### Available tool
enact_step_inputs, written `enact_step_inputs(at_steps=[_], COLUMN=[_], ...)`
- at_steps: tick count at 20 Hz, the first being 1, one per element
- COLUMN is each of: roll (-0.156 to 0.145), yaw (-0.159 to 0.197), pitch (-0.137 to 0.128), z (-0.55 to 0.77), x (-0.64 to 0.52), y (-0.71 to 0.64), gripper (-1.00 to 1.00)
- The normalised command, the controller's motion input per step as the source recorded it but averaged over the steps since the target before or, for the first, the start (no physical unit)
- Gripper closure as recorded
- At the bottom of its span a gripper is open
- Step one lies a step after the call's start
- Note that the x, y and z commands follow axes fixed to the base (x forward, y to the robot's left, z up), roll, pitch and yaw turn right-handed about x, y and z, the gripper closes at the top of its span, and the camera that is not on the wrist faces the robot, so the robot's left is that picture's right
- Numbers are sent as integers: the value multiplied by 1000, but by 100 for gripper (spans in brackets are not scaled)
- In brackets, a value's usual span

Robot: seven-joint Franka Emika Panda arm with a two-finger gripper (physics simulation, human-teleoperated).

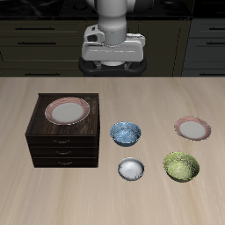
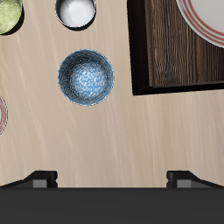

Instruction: Place the white bowl onto the plate that is on the left side of the table

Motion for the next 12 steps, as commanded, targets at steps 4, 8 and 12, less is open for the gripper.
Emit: enact_step_inputs(at_steps=[4,8,12], roll=[47,48,47], yaw=[-15,-13,-9], pitch=[1,-14,-14], z=[97,103,118], x=[392,203,181], y=[233,235,335], gripper=[-100,-100,-100])
